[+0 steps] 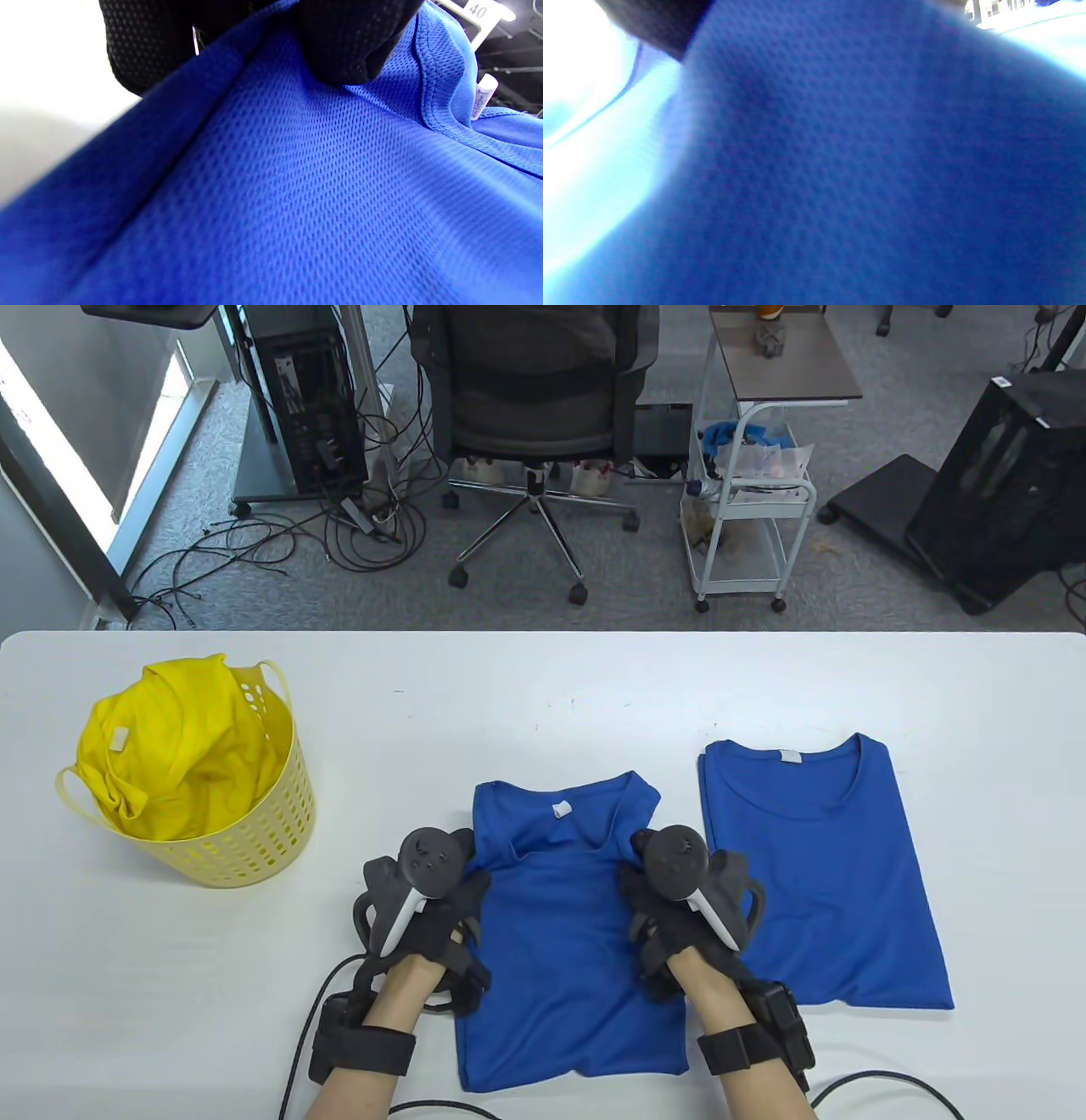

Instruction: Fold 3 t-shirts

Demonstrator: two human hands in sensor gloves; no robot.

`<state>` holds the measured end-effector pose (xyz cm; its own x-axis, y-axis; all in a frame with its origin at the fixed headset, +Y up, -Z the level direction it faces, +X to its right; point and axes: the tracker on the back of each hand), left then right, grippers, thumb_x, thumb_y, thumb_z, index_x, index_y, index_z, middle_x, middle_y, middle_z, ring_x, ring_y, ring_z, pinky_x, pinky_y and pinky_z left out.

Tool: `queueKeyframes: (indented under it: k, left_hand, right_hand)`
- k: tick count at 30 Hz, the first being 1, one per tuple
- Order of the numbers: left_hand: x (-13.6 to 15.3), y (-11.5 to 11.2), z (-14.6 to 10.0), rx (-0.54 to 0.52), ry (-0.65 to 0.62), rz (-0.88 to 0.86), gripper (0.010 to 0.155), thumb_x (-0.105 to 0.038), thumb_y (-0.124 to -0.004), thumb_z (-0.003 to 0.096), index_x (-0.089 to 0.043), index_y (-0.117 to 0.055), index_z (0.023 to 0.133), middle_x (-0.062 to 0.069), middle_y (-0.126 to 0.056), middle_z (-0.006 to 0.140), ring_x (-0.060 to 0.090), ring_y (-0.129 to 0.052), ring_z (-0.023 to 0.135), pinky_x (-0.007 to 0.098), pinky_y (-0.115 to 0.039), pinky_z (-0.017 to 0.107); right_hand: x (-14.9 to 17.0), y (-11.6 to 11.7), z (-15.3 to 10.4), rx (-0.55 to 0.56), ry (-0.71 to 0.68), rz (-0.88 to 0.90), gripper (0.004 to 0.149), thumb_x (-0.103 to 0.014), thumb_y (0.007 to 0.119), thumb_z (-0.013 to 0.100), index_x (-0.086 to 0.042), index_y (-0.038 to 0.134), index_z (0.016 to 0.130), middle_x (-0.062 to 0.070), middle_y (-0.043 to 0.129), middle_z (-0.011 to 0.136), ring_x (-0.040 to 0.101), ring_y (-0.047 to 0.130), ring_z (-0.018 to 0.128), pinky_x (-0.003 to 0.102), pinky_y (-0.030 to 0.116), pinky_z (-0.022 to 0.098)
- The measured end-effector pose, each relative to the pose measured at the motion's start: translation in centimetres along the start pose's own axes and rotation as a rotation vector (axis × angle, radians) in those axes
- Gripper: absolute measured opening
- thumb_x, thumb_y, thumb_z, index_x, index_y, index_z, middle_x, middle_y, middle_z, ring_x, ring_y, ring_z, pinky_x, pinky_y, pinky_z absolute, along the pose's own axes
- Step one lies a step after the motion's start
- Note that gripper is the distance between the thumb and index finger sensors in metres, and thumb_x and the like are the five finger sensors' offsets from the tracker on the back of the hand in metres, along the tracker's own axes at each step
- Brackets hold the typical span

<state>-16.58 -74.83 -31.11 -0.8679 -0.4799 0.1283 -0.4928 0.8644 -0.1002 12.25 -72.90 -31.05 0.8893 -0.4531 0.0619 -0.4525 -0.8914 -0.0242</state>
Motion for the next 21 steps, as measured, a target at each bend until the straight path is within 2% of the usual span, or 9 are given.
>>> queueKeyframes:
  k: [7, 21]
  left_hand:
    - [-2.5, -0.2, -1.5, 0.003, -0.07, -0.113, 0.058, -0.036, -0.076, 0.0421, -0.031, -0.05, 0.094, -0.005, -0.081, 0.081, 0.011, -0.093, 0.06, 0.038, -0.084, 0.051]
    - [-11.2, -3.6, -4.3, 0.114, -0.176, -0.146, 0.055, -0.038, -0.074, 0.0431, -0.033, -0.049, 0.092, -0.006, -0.079, 0.082, 0.011, -0.092, 0.063, 0.039, -0.082, 0.054]
  right_hand:
    - [1.2, -4.4, -1.4, 0.049, -0.021, -0.026, 0.047, -0.033, 0.087, 0.039, -0.02, 0.067, 0.08, 0.007, 0.087, 0.074, 0.017, 0.103, 0.046, 0.037, 0.091, 0.036]
    - [7.5, -12.5, -5.3, 0.064, 0.115, -0.093, 0.047, -0.033, 0.087, 0.04, -0.019, 0.068, 0.08, 0.008, 0.087, 0.074, 0.019, 0.102, 0.047, 0.04, 0.089, 0.038]
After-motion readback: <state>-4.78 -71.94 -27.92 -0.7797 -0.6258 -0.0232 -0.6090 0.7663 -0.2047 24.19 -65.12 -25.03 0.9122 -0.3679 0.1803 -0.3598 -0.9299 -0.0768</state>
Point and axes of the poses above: the tracker on the back of each hand, its own x axis roughly to the little-finger side, its own z axis roughly from the wrist to the fingertips, y = z × x
